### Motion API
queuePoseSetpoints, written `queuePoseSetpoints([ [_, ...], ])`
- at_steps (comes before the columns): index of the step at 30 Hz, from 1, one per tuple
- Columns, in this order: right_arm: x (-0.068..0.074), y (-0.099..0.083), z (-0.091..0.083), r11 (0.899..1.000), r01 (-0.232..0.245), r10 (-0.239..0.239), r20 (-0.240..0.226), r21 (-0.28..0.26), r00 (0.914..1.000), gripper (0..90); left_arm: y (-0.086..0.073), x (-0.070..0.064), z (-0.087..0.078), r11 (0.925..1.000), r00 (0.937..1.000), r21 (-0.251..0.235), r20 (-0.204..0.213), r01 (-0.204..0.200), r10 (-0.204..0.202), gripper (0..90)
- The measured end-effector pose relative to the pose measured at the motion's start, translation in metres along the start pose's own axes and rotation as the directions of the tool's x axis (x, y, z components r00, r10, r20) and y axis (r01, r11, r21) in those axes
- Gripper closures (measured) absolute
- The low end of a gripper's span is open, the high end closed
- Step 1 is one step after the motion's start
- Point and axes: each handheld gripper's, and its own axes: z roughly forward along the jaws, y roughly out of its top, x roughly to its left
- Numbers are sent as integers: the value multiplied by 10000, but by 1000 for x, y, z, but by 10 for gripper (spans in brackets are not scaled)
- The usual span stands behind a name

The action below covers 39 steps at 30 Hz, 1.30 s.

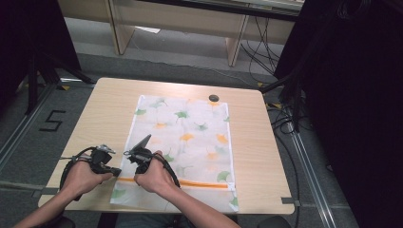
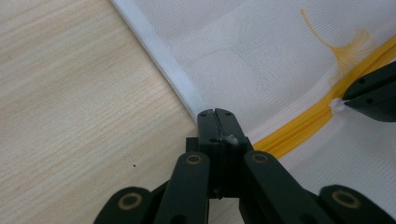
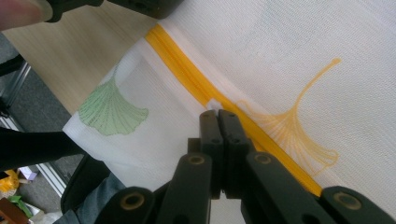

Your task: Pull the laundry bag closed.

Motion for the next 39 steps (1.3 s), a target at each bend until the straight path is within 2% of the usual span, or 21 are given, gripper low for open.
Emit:
queuePoseSetpoints([
  [2,-1,0,-1,10000,55,-55,14,14,10000,900,0,0,0,10000,10000,-10,-11,-3,3,899],
  [4,0,-1,-1,9999,-131,132,-49,45,9999,900,0,0,0,10000,10000,-32,-19,15,-15,899],
  [5,0,-1,-2,9996,-278,277,97,78,9996,900,0,0,0,10000,10000,-46,-12,36,-36,899],
  [8,-3,-2,-2,10000,73,-73,62,5,10000,900,0,-1,0,10000,10000,-59,-28,56,-56,899],
  [10,-3,-2,-3,10000,83,-83,15,-5,10000,900,0,-1,0,10000,10000,-73,-77,52,-52,899],
  [11,-2,-2,-4,9999,-152,152,8,70,9999,900,0,-1,0,10000,10000,-20,-44,9,-9,899],
  [13,-2,-3,-4,9998,-181,180,49,80,9998,900,0,0,-1,10000,10000,5,-50,-34,34,899],
  [14,-4,-2,-4,9999,119,-119,46,25,9999,900,0,0,-1,10000,10000,0,-47,-19,19,899],
  [16,-3,-3,-4,9999,-93,93,83,72,9999,900,0,-1,0,10000,10000,-46,-47,51,-51,899],
  [18,-5,-3,-4,10000,37,-37,69,20,10000,900,0,0,-1,10000,10000,12,-21,-46,46,899],
  [20,-5,-3,-5,9999,129,-129,64,22,9999,900,0,0,0,10000,10000,-32,-24,55,-55,899],
  [22,-5,-4,-5,9999,-8,7,128,109,9999,900,0,0,0,10000,10000,9,-3,3,-3,899],
  [23,-4,-4,-6,9991,-370,366,153,230,9992,900,0,0,0,10000,10000,7,35,20,-20,899],
  [24,-4,-4,-6,9991,-370,366,153,230,9992,900,0,0,0,10000,10000,7,35,20,-20,899],
  [25,-6,-4,-5,9998,-115,113,140,138,9998,900,0,0,0,10000,10000,3,0,13,-13,899],
  [29,-7,-5,-5,9999,38,-40,132,131,9999,900,0,0,0,10000,10000,12,39,29,-29,899],
  [31,-5,-6,-6,9993,-305,303,58,235,9995,900,0,0,0,10000,10000,-1,7,21,-21,899],
  [33,-6,-6,-7,9987,-401,398,109,323,9991,900,0,0,0,10000,10000,4,35,20,-20,899],
  [36,-8,-6,-7,9996,-37,34,125,274,9999,900,0,0,0,10000,10000,-3,34,34,-34,899],
  [38,-7,-8,-8,9971,-612,607,134,460,9981,900,0,0,0,10000,10000,-5,-1,15,-15,899],
  [39,-9,-8,-8,9983,-418,411,190,399,9990,900,0,0,0,10000,10000,14,34,27,-27,899],
])
